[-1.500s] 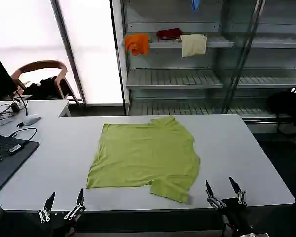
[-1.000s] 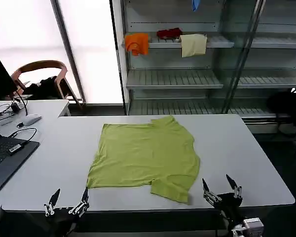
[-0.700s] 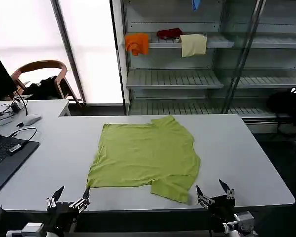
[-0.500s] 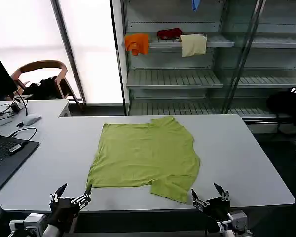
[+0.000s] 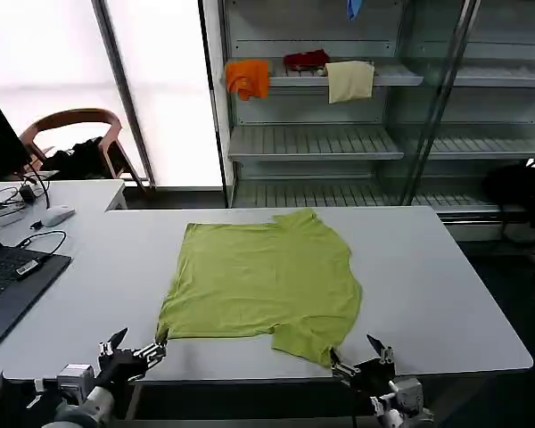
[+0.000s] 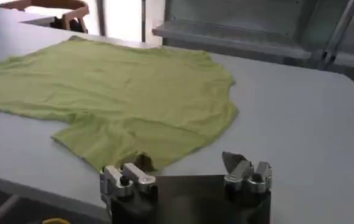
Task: Fold and organize the clothes.
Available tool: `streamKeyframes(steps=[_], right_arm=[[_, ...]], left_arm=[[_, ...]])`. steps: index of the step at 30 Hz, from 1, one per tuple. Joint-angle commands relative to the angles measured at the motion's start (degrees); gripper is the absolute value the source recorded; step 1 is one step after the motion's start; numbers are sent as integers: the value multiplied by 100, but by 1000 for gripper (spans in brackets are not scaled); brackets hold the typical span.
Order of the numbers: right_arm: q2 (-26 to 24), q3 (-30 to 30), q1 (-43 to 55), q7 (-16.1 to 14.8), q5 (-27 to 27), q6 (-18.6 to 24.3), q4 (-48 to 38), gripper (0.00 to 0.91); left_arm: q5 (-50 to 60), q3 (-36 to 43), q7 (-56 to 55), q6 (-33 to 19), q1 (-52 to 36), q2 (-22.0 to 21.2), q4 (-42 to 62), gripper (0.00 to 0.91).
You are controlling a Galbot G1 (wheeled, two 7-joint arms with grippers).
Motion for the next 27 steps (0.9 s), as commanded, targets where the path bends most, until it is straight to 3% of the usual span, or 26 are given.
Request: streamKeyframes(steps=[1, 9, 27], right_arm=[[66, -161, 187, -48, -14, -84, -84, 907], [187, -433, 343, 1, -106, -83, -159, 907], [-182, 15, -510, -26, 174, -81, 647, 907]], left_arm=[[-56, 108, 46, 97, -244, 8, 354, 907], [94, 299, 83, 75, -411, -68, 494, 907], [464, 348, 114, 43, 40, -176, -269, 907]])
